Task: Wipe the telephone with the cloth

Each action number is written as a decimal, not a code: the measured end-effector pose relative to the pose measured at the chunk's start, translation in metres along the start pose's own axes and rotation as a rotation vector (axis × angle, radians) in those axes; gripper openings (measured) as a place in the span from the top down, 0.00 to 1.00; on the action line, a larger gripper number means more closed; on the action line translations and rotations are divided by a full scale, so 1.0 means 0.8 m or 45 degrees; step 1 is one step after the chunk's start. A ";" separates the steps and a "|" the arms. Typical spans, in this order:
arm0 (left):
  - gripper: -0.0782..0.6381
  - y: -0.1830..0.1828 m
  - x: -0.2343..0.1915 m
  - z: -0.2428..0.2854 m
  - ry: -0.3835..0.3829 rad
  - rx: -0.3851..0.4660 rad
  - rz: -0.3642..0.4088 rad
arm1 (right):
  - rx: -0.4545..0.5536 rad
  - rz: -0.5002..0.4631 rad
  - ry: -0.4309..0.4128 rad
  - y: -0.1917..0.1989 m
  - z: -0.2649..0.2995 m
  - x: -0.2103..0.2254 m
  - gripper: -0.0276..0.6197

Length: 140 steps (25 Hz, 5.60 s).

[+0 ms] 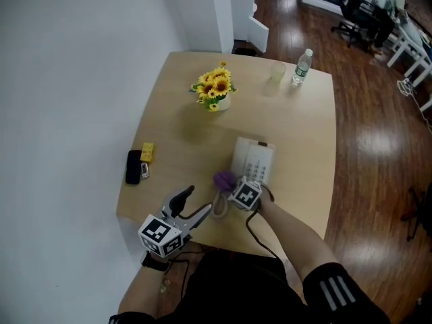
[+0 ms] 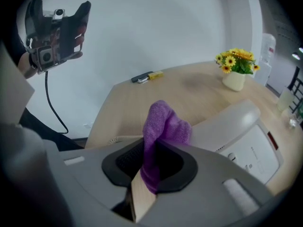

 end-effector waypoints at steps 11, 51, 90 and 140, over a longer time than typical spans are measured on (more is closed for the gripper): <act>0.49 0.011 -0.027 0.029 -0.087 -0.029 -0.028 | 0.037 0.140 -0.102 0.026 -0.013 -0.021 0.85; 0.56 0.125 -0.152 0.316 -0.529 -0.644 -0.158 | 0.659 0.815 0.315 0.141 -0.271 0.070 0.85; 0.58 -0.141 0.099 -0.073 1.205 0.586 -0.512 | 1.201 -0.109 0.092 -0.214 -0.447 -0.156 0.85; 0.58 -0.184 0.101 -0.174 1.388 1.049 -0.496 | 0.856 -0.239 -0.199 -0.160 -0.382 -0.307 0.85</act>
Point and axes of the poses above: the fingertips, and each gripper's own axes: z forward along the fingers, x to its right, y out of its underside, the point moved 4 cm from there along -z, backward along the fingers, and after that the axes turned 7 degrees about y, right-handed, at the moved point
